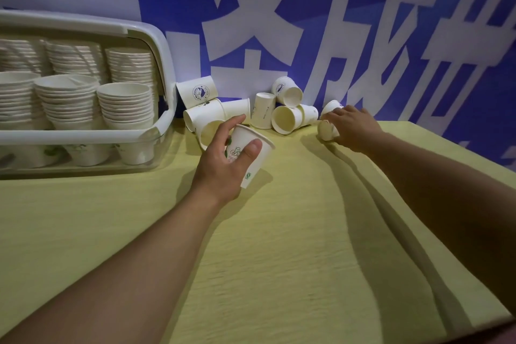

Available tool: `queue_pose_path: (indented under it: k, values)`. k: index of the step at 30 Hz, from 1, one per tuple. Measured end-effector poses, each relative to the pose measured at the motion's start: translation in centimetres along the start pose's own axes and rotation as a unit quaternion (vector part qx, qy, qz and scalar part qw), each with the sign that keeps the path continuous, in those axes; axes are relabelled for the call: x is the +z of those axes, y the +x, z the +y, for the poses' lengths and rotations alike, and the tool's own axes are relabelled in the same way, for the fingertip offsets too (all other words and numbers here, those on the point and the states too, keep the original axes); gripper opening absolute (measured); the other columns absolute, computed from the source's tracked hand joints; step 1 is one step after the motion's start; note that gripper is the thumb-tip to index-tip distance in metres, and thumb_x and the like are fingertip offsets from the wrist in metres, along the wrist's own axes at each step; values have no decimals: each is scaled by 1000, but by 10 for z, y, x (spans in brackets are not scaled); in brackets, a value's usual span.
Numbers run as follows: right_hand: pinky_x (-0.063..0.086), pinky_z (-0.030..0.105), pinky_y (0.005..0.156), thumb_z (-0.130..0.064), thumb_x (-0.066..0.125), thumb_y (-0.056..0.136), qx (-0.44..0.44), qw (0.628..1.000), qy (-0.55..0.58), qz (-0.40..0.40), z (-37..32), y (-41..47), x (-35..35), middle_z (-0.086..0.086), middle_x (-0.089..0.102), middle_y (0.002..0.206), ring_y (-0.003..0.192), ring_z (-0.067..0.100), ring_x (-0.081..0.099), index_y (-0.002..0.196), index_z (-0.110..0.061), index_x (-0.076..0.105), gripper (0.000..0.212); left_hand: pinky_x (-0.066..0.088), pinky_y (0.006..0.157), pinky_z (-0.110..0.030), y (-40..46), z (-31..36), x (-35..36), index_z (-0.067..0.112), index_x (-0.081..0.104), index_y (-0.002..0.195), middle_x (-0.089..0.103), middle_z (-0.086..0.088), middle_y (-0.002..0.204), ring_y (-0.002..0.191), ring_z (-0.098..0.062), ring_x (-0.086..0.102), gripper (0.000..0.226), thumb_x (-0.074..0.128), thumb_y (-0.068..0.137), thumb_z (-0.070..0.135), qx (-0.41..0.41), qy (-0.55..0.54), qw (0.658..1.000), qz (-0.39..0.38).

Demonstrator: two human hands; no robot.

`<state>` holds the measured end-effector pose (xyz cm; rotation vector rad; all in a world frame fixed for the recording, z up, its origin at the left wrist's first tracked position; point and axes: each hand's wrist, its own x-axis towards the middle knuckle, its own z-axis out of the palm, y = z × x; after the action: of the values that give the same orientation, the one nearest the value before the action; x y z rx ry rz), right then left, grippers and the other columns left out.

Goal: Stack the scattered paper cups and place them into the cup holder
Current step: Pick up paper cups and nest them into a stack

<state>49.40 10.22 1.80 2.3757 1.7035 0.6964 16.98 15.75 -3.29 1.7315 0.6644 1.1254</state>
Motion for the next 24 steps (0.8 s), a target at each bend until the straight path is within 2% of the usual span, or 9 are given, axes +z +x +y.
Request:
queue_pose_path:
  k: [4,6,8,11,14,17,19,22,24]
  values:
    - [39,41,105,-42,74,85,-21,999,-20,14,6,2,2,4,51,138,125,26,45,142,-24,48,65,59,83,-45,1,-1,0,56,50,127,61,10,108,96,-13,64,52,63,77,58,5,6,1000,-2]
    - [39,41,105,-46,78,80,-9,999,36,27,3,3,-2,5,50,138,125,27,44,139,-21,49,70,59,82,-44,0,0,1,56,51,127,62,12,105,93,-10,64,51,63,77,58,5,8,1000,-5]
    - [42,34,98,-45,83,74,17,986,146,74,-9,3,-13,4,53,133,117,22,46,133,-19,50,72,59,81,-45,-1,1,1,58,52,123,62,12,102,92,-12,64,49,63,76,60,4,13,1000,-11]
    - [46,21,78,-32,88,72,59,911,374,162,-41,-7,-38,-2,54,117,98,13,51,125,-21,46,68,59,74,-50,-3,4,1,58,54,112,62,9,97,86,-15,66,45,60,69,70,3,15,999,-33]
    - [56,19,75,-23,84,77,-1,835,512,203,-73,-31,-63,-5,50,120,98,12,59,130,-28,39,70,60,73,-47,-5,5,1,57,54,111,63,11,94,81,-9,65,47,57,66,72,9,15,999,-47]
    - [60,27,77,-20,79,81,-60,779,594,192,-98,-52,-79,0,48,129,113,20,60,116,-37,46,52,59,69,-36,-6,8,-1,62,54,115,65,16,98,81,-3,66,42,62,74,64,13,4,998,-56]
    - [61,30,76,-20,77,83,-60,750,634,179,-110,-61,-82,3,47,130,115,23,60,107,-38,47,42,56,69,-27,-8,10,-2,65,48,120,63,20,105,86,3,64,45,60,77,59,17,-3,998,-57]
    - [61,33,77,-21,71,89,-35,729,662,170,-122,-67,-82,4,54,118,111,22,62,97,-27,50,23,57,84,-36,-9,12,-2,73,37,127,60,23,120,109,-7,62,57,59,74,68,21,-15,998,-52]
    - [61,39,81,-19,71,89,-27,712,684,154,-129,-70,-80,5,56,111,105,23,64,99,-27,49,25,56,89,-39,-9,12,-3,72,32,133,56,24,126,117,-12,59,64,58,75,69,23,-16,998,-52]
